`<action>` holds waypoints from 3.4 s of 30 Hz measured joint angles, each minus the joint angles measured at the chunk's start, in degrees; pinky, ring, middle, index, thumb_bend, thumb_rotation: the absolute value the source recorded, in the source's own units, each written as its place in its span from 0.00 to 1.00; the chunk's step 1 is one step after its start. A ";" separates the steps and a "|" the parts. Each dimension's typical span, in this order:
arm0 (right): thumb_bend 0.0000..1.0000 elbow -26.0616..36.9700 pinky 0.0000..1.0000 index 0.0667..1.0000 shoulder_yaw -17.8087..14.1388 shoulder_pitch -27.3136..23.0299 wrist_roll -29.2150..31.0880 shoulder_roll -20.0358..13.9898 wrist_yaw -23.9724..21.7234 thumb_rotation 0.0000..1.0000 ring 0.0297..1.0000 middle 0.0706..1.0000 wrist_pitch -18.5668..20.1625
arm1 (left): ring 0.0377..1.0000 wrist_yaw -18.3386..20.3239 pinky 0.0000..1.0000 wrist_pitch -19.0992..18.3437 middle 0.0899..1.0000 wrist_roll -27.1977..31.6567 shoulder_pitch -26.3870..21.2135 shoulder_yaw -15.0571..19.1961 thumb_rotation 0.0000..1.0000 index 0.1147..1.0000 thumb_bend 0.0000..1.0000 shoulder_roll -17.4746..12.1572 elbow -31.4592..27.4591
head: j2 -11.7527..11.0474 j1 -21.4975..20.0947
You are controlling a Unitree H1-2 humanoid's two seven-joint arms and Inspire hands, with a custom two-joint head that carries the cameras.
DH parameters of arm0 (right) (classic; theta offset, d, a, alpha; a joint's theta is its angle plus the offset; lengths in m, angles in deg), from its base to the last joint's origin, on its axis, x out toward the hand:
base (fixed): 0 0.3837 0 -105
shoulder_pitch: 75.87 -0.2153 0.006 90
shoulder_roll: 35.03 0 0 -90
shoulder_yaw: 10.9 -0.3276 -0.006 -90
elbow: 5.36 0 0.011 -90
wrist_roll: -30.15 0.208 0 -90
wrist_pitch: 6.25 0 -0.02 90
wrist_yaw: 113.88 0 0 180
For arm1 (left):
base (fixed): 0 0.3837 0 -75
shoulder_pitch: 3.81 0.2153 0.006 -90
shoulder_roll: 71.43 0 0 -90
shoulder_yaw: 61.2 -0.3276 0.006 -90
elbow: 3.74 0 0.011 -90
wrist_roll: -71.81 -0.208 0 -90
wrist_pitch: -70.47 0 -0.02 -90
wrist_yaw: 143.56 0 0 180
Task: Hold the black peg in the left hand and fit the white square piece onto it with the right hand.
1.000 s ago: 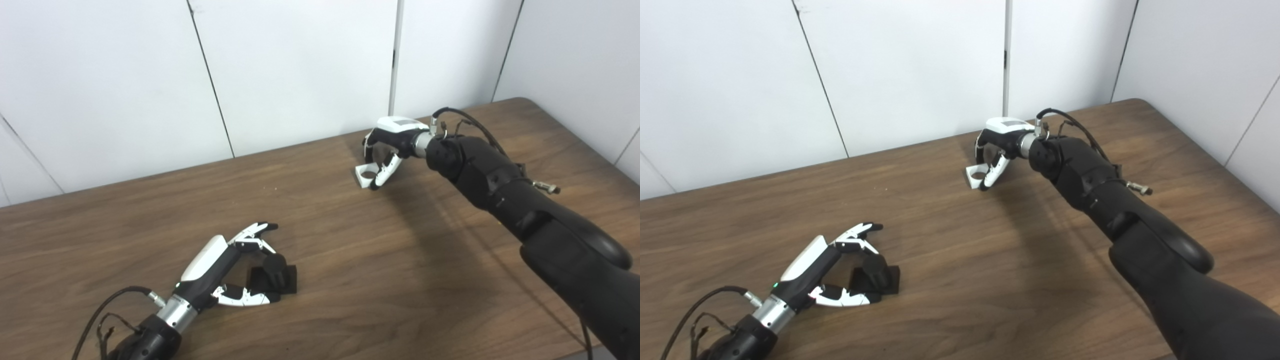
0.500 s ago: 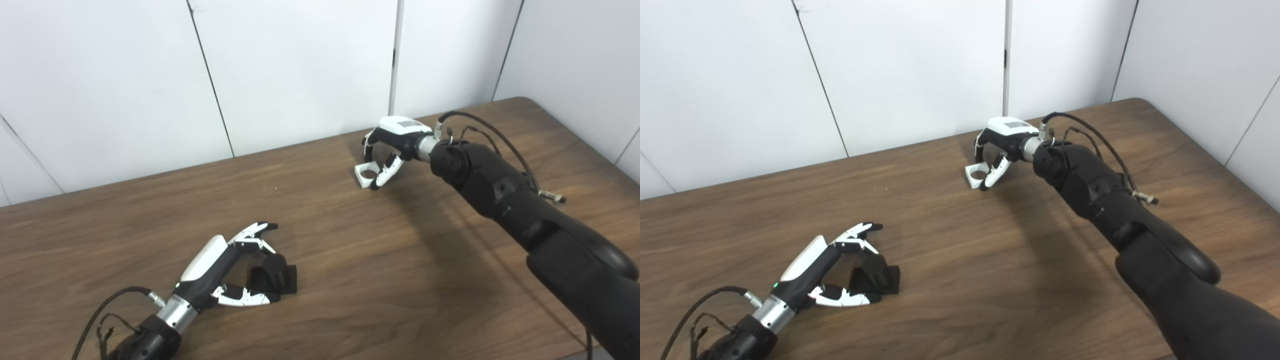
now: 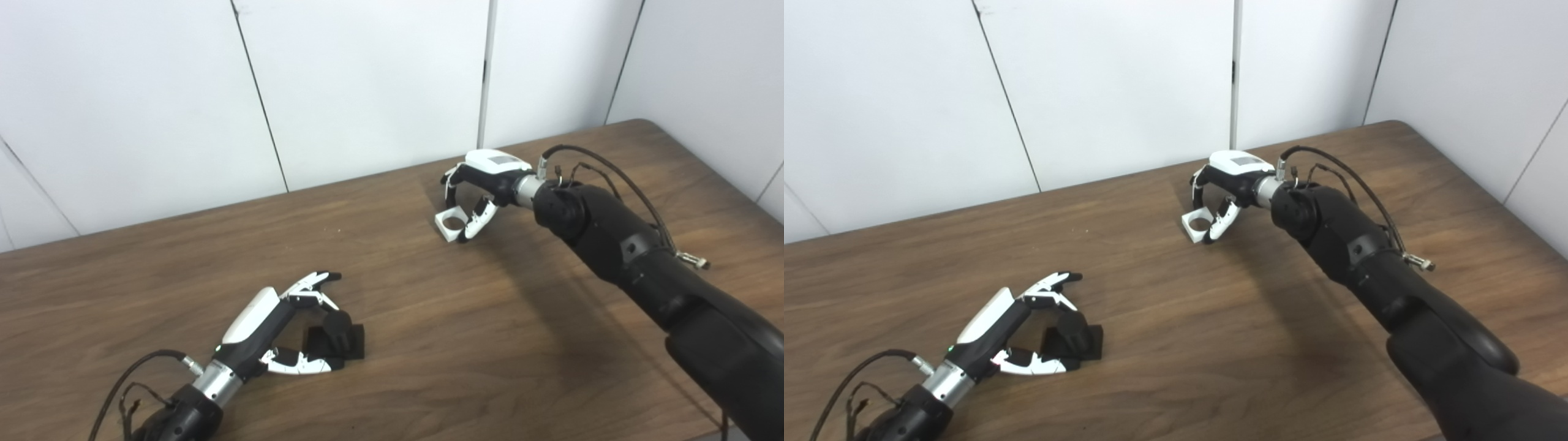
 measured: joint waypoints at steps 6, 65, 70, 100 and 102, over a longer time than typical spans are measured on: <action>0.52 1.88 0.89 0.45 -0.48 1.04 0.10 0.05 -0.93 0.14 0.91 0.84 -0.17 | 0.96 0.08 0.88 0.04 0.92 0.00 -0.02 -0.02 0.07 0.43 0.52 0.00 0.06 | 0.44 3.25; 0.52 38.27 0.78 0.44 -0.91 4.10 13.98 6.58 -24.30 0.14 0.90 0.83 -1.96 | 0.98 -0.02 0.92 -3.15 0.94 -0.65 -1.56 -1.38 0.08 0.43 0.52 3.02 1.09 | 2.99 18.81; 0.52 38.34 0.79 0.44 -0.83 4.10 13.98 6.61 -25.43 0.14 0.90 0.83 -1.06 | 0.98 -0.09 0.92 -3.16 0.93 -0.65 -1.58 -1.40 0.08 0.43 0.52 3.05 1.10 | 3.25 18.90; 0.52 30.17 0.85 0.44 0.65 4.92 13.28 6.83 -25.98 0.14 0.91 0.84 -1.93 | 0.98 -0.42 0.91 -3.42 0.94 -1.05 -1.65 -1.57 0.08 0.43 0.52 3.30 1.07 | 3.52 19.16; 0.52 29.76 0.85 0.44 0.60 4.92 13.08 6.86 -25.87 0.14 0.91 0.84 -1.96 | 0.98 -0.42 0.91 -3.45 0.94 -1.07 -1.65 -1.57 0.08 0.43 0.52 3.31 1.06 | 3.52 19.16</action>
